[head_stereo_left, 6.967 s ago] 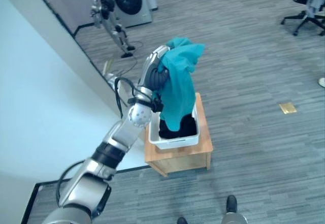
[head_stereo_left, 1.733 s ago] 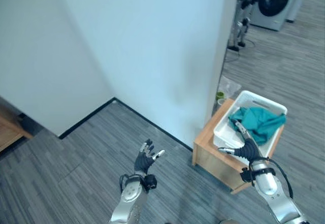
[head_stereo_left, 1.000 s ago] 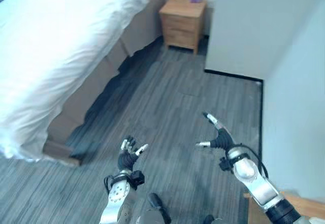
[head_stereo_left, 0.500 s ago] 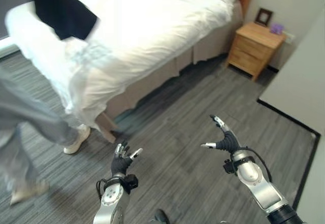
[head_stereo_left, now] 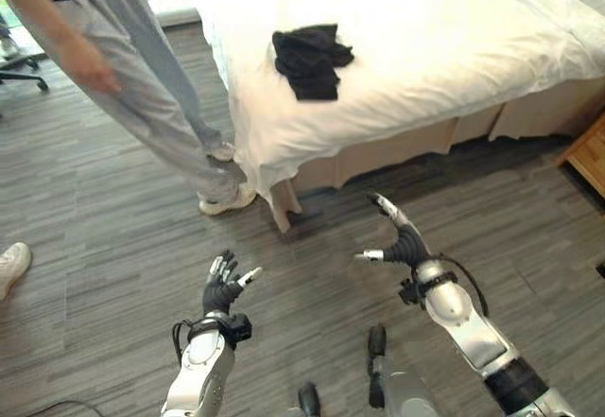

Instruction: Pick up bed clothes into laundry basket.

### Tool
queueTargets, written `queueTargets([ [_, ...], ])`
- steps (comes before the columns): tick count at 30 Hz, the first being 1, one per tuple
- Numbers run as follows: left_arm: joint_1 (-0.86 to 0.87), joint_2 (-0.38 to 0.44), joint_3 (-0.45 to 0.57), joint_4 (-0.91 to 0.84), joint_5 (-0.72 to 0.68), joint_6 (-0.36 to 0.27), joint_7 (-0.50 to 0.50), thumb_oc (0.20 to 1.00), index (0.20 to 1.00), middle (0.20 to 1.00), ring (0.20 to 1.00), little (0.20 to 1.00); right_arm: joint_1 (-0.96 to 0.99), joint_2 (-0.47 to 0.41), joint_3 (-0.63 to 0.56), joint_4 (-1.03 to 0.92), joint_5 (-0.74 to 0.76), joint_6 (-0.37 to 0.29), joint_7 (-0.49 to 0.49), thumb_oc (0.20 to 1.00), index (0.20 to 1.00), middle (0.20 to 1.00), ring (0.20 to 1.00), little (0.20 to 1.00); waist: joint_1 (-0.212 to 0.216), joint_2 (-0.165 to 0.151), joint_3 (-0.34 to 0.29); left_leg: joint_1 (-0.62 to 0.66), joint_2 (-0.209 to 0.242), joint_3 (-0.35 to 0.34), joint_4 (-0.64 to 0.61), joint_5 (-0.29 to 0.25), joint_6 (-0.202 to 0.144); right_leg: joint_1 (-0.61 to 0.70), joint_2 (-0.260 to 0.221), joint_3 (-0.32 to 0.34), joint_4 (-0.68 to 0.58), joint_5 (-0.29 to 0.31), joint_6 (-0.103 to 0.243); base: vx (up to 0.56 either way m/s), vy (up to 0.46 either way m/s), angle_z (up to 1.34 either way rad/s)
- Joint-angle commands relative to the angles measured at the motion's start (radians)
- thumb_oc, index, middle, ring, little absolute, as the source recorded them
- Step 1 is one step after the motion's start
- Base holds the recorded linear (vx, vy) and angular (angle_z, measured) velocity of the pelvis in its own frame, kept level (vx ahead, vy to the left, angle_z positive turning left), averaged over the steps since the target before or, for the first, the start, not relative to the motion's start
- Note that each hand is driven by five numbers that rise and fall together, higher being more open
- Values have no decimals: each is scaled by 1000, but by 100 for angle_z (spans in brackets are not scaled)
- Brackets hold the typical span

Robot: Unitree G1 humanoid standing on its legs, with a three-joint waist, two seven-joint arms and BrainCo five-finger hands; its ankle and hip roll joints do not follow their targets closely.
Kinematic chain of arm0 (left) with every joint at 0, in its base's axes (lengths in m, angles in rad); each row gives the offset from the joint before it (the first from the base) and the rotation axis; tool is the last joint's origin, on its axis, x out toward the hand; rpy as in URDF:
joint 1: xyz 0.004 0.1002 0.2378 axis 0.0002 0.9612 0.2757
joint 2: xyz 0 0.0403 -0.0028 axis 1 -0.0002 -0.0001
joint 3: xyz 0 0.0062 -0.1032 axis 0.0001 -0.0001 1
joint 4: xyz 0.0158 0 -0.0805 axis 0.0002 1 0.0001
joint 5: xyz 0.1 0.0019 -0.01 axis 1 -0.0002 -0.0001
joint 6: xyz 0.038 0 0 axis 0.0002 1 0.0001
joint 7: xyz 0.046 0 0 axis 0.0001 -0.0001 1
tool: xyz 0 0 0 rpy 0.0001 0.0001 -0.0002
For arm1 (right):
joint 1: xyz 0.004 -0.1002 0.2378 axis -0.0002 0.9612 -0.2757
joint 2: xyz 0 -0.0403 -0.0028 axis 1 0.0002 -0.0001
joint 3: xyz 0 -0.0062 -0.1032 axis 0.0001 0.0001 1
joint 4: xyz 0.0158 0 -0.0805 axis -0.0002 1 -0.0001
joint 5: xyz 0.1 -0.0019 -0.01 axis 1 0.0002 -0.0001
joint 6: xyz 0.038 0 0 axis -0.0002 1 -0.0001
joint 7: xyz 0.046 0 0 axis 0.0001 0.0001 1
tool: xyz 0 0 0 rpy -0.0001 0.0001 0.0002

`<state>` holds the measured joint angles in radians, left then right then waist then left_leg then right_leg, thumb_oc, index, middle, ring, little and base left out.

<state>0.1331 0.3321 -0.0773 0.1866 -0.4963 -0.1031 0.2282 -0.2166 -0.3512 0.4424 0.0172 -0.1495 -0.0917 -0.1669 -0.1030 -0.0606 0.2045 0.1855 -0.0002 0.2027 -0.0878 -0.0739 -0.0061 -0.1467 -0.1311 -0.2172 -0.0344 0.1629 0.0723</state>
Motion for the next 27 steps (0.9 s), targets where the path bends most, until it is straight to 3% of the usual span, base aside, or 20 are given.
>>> queueTargets([
  [1,-58,15,17,-62,-1,-64,-12,1000,1000,1000,1000,1000,-133,-14,16,-15,-17,-36,-30,1000,1000,1000,1000,1000,-7,-14,5,-65,89,116,375,-62,-92,142,0,-12,-37,-113,16,306,-240,3],
  [2,-69,12,15,-60,-16,-70,-7,1000,1000,1000,1000,1000,-166,-25,17,3,-24,-28,-37,1000,1000,1000,1000,1000,3,-21,14,-114,128,134,495,-27,-125,176,-1,-23,-50,-127,-2,331,-281,11],
  [3,-83,7,16,-44,-27,-75,7,1000,1000,1000,1000,1000,-203,-39,12,21,-38,-14,-51,1000,1000,1000,1000,1000,22,-37,28,-182,197,173,628,50,-162,222,-3,-44,-53,-164,-27,226,-202,18],
  [4,-83,7,16,-43,-27,-75,7,1000,1000,1000,1000,1000,-203,-39,12,21,-38,-15,-51,1000,1000,1000,1000,1000,21,-36,28,-184,199,172,632,49,-162,222,-1,-44,-53,-164,-27,349,-145,0],
  [5,-84,4,15,-25,-28,-71,7,1000,1000,1000,1000,1000,-224,-45,14,52,-53,-1,-56,1000,1000,1000,1000,1000,33,-36,32,-211,233,214,597,36,-143,256,-7,-58,-53,-186,-23,300,-5,-25],
  [7,-76,4,18,-21,-22,-68,5,1000,1000,1000,1000,1000,-230,-46,13,63,-59,4,-57,1000,1000,1000,1000,1000,40,-34,30,-223,220,223,551,22,-128,269,-11,-58,-53,-196,-17,312,59,-34],
  [8,-52,7,31,-25,-14,-63,5,1000,1000,1000,1000,1000,-252,-46,23,96,-83,18,-45,1000,1000,1000,1000,1000,60,-22,21,-246,188,221,393,17,-103,281,-15,-52,-53,-216,0,229,103,-30],
  [9,-51,7,32,-26,-14,-63,5,1000,1000,1000,1000,1000,-253,-45,23,97,-83,17,-46,1000,1000,1000,1000,1000,61,-25,21,-240,183,223,383,22,-102,281,-18,-51,-53,-217,1,340,177,-29],
  [10,-39,6,39,-28,-10,-63,6,1000,1000,1000,1000,1000,-263,-40,32,120,-100,23,-42,1000,1000,1000,1000,1000,72,-10,18,-238,175,213,261,64,-100,291,-11,-50,-53,-228,11,396,214,-47],
  [11,-27,7,50,-24,-4,-62,15,1000,1000,1000,1000,1000,-270,-35,37,136,-123,29,-39,1000,1000,1000,1000,1000,94,11,15,-259,195,186,129,137,-117,321,-6,-45,-53,-259,24,343,202,-43],
  [14,-22,5,54,-28,-13,-68,23,1000,1000,1000,1000,1000,-279,-31,34,165,-122,38,-51,1000,1000,1000,1000,1000,115,15,15,-300,238,199,25,210,-123,355,-13,-66,-53,-280,28,329,147,-32],
  [15,-21,4,53,-33,-13,-66,26,1000,1000,1000,1000,1000,-279,-31,34,171,-126,41,-58,1000,1000,1000,1000,1000,119,11,12,-310,249,192,14,209,-137,382,-21,-66,-53,-298,33,355,146,-5],
  [17,-7,11,58,-43,-10,-64,24,1000,1000,1000,1000,1000,-293,-35,42,188,-167,51,-59,1000,1000,1000,1000,1000,123,17,-3,-300,263,212,1,221,-139,407,-20,-73,-53,-303,45,439,194,11],
  [18,-5,21,59,-60,11,-56,18,1000,1000,1000,1000,1000,-315,-32,49,204,-217,56,-71,1000,1000,1000,1000,1000,136,15,-15,-289,263,225,1,256,-126,426,-22,-68,-53,-288,45,340,165,18],
  [21,-10,42,56,-67,22,-52,8,1000,1000,1000,1000,1000,-361,-22,63,231,-266,60,-80,1000,1000,1000,1000,1000,149,-4,-26,-253,238,246,1,241,-108,433,-46,-69,-1,-283,56,331,161,1],
  [23,-37,65,41,-59,26,-49,-2,1000,1000,1000,1000,1000,-419,-11,75,268,-297,69,-99,1000,1000,1000,1000,1000,157,-24,-25,-231,214,258,1,219,-85,393,-78,-67,123,-271,77,212,139,3],
  [24,-58,76,30,-59,25,-49,-4,1000,1000,1000,1000,1000,-468,-6,85,291,-311,80,-111,1000,1000,1000,1000,1000,156,-35,-17,-217,200,260,1,202,-73,360,-93,-63,194,-245,90,266,200,17],
  [25,-88,95,20,-63,15,-57,1,1000,1000,1000,1000,1000,-552,-5,91,308,-330,91,-128,1000,1000,1000,1000,1000,147,-46,9,-196,180,246,1,175,-46,259,-105,-29,373,-173,105,202,161,14],
  [26,-90,95,21,-62,15,-58,1,1000,1000,1000,1000,1000,-556,-4,91,310,-330,91,-128,1000,1000,1000,1000,1000,149,-49,8,-198,177,250,1,174,-45,248,-110,-23,385,-178,106,245,133,14],
  [27,-101,114,24,-73,20,-62,-7,1000,1000,1000,1000,1000,-636,-12,90,336,-363,99,-152,1000,1000,1000,1000,1000,149,-54,22,-178,169,256,1,143,-30,186,-123,-20,454,-140,115,204,32,34],
])
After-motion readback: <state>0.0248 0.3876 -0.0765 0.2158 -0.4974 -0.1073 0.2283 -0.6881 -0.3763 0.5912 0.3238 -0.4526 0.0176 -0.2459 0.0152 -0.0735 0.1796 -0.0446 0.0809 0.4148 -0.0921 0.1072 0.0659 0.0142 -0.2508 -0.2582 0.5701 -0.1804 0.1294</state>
